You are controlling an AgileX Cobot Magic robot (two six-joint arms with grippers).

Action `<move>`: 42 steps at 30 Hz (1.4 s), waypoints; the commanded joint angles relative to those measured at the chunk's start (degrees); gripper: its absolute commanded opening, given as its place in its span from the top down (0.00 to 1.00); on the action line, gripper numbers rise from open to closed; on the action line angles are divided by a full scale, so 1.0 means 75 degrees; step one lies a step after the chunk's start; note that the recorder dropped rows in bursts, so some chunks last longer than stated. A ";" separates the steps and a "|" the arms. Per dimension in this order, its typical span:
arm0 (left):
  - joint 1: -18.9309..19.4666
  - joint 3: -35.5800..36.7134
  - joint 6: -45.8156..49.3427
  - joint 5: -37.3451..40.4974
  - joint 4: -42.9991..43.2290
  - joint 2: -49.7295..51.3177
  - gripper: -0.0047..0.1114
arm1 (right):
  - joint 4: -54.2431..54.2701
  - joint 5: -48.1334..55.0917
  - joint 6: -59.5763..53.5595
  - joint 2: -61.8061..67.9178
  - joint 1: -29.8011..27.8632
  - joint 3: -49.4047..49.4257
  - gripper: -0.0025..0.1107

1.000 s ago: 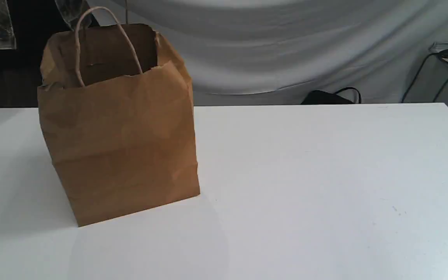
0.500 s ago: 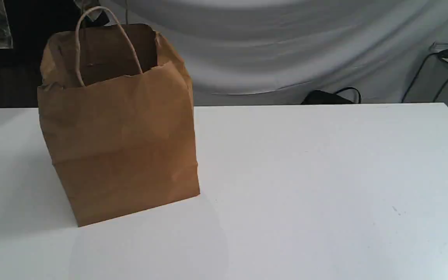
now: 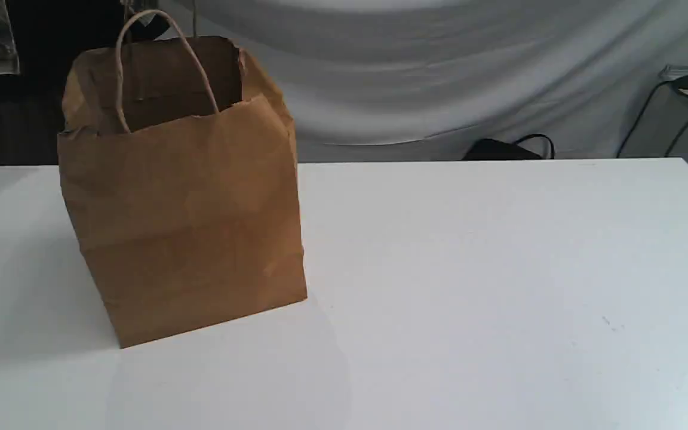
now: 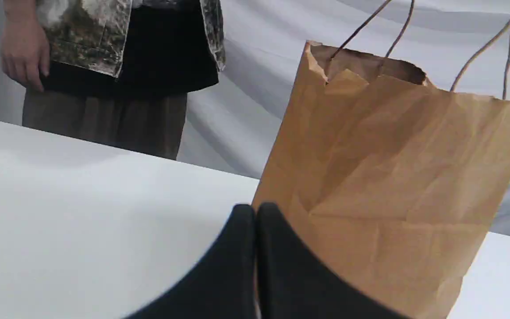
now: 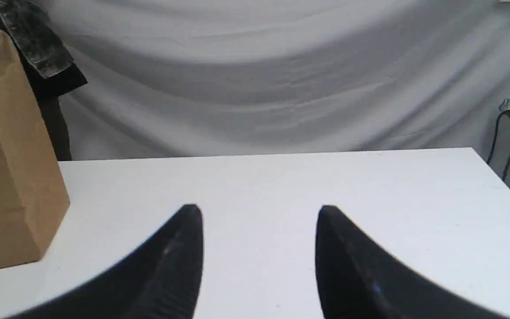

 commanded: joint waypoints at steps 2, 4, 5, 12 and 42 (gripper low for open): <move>-0.0032 0.0030 -0.0076 -0.0005 0.0025 -0.0030 0.96 | -0.0097 0.0230 -0.0131 -0.0051 -0.0017 0.0020 0.62; -0.0032 0.0030 -0.0076 -0.0005 0.0025 -0.0030 0.96 | -0.0195 0.0597 -0.0151 -0.0051 -0.0017 0.0020 0.62; -0.0032 0.0030 -0.0076 -0.0005 0.0025 -0.0030 0.96 | -0.0229 0.0850 -0.0151 -0.0051 -0.0017 0.0020 0.62; -0.0032 0.0030 -0.0076 -0.0005 0.0025 -0.0030 0.96 | -0.1205 0.1041 -0.0037 -0.0051 -0.0227 0.0020 0.62; -0.0032 0.0030 -0.0076 -0.0005 0.0025 -0.0030 0.96 | -0.1330 0.1577 0.2944 -0.0051 -0.0188 0.0020 0.62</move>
